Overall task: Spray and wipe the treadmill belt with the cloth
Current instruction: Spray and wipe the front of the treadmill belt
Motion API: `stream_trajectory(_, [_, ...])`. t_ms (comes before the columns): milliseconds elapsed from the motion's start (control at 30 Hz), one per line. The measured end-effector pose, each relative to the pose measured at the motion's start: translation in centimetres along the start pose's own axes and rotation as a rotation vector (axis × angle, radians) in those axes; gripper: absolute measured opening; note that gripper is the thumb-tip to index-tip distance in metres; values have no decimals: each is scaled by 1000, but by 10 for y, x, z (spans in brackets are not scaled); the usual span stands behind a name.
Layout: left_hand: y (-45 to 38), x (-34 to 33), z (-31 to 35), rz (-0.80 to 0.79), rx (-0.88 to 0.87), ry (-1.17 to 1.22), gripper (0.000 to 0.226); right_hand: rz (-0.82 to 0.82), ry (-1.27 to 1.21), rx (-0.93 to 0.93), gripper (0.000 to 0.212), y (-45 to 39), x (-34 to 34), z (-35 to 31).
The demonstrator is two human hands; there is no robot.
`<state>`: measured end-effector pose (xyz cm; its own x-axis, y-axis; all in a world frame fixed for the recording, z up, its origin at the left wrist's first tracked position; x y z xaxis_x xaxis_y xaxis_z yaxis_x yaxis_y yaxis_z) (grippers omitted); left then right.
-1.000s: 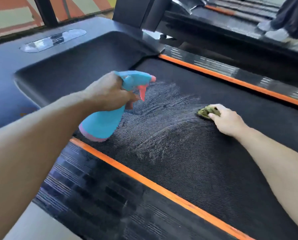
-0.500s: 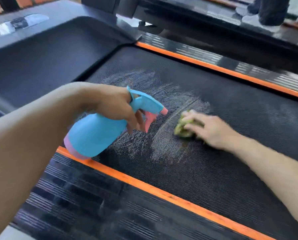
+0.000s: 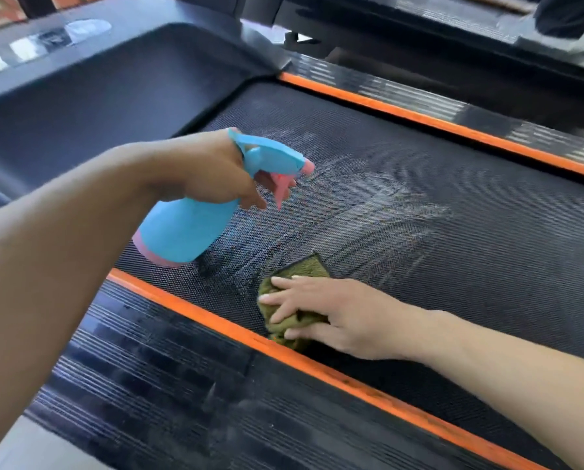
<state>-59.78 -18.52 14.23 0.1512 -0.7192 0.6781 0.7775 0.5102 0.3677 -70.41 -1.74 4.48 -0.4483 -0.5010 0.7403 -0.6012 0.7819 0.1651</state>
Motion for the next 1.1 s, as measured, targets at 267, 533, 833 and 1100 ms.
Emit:
stream_trajectory(267, [1, -2, -4, -9, -13, 58, 39, 401, 76, -719, 16, 76, 105, 124])
stream_trajectory(533, [-2, -14, 5, -132, 75, 183, 29, 287, 154, -514, 36, 43, 44, 61])
stream_trajectory(833, [-19, -24, 11, 17, 119, 171, 36, 438, 80, -737, 31, 87, 91, 124])
stream_trajectory(1100, [-46, -29, 32, 208, 160, 276, 33, 639, 82, -878, 30, 67, 62, 94])
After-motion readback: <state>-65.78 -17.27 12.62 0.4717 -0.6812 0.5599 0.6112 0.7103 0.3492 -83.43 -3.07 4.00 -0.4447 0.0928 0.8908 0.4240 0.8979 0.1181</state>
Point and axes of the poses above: each hand's wrist, its own y-axis away from the middle knuckle, its own x-axis out of the back of the hand, z = x × y, the point moved 5 cm from there along -y, towards the middle knuckle, and after that the axes turned 11 degrees about -z, right-handed, at the moved point
